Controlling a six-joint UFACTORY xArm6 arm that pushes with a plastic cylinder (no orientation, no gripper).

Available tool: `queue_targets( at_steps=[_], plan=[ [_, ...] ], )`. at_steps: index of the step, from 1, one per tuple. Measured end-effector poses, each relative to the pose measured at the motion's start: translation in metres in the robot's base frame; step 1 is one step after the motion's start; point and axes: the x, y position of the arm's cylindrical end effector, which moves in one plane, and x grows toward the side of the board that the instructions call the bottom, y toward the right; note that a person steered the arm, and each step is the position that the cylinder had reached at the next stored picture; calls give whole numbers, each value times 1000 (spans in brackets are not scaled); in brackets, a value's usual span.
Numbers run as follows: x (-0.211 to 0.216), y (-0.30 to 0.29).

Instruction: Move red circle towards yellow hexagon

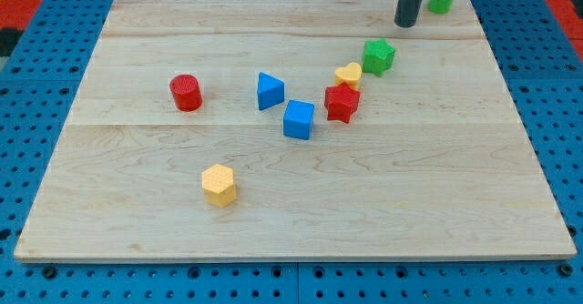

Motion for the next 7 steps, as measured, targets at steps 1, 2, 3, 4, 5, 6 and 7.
queue_targets(
  at_steps=[1, 2, 3, 4, 5, 6, 7],
  plan=[
    [-1, 0],
    [2, 21],
    [13, 11],
    [13, -50],
    [14, -126],
    [34, -175],
    [54, -226]
  ],
)
